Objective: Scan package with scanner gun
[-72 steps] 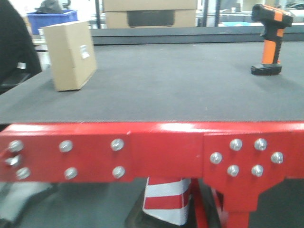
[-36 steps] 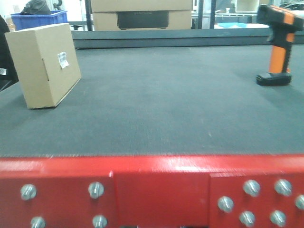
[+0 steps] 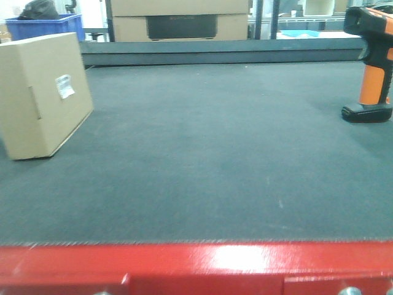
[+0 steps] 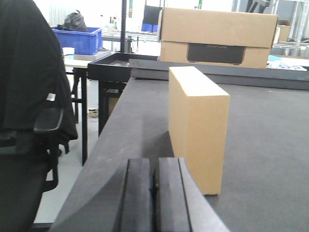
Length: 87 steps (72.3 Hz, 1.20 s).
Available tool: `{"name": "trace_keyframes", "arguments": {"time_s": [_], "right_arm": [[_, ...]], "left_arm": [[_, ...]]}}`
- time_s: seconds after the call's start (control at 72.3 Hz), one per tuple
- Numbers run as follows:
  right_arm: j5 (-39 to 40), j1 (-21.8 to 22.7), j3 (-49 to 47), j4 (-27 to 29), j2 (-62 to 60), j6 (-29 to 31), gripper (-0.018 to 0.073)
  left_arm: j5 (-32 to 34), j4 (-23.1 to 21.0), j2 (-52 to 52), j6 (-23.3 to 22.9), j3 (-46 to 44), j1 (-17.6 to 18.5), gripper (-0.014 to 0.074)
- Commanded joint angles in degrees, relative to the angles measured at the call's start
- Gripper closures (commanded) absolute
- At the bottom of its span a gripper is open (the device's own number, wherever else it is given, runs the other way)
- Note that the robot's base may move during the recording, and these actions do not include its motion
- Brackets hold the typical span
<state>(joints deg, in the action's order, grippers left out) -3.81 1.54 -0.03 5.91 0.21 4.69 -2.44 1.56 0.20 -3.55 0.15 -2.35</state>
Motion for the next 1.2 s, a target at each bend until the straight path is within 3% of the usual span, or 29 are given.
{"name": "trace_keyframes", "arguments": {"time_s": [0.0, 0.982, 1.065, 1.19], "right_arm": [[0.82, -0.01, 0.03, -0.31, -0.21, -0.01, 0.0727], [0.82, -0.01, 0.03, -0.31, -0.21, -0.01, 0.0727], [0.82, -0.01, 0.03, -0.31, -0.21, -0.01, 0.0727], [0.82, -0.01, 0.03, -0.31, -0.21, -0.01, 0.0727]], "left_arm": [[0.86, 0.05, -0.2, -0.11, -0.15, -0.05, 0.0707], [2.44, 0.04, -0.2, -0.11, -0.15, -0.05, 0.0707], [-2.02, 0.04, -0.2, -0.11, -3.48, 0.07, 0.0707], [-15.07, 0.04, 2.83, -0.11, -12.97, 0.07, 0.0707]]}}
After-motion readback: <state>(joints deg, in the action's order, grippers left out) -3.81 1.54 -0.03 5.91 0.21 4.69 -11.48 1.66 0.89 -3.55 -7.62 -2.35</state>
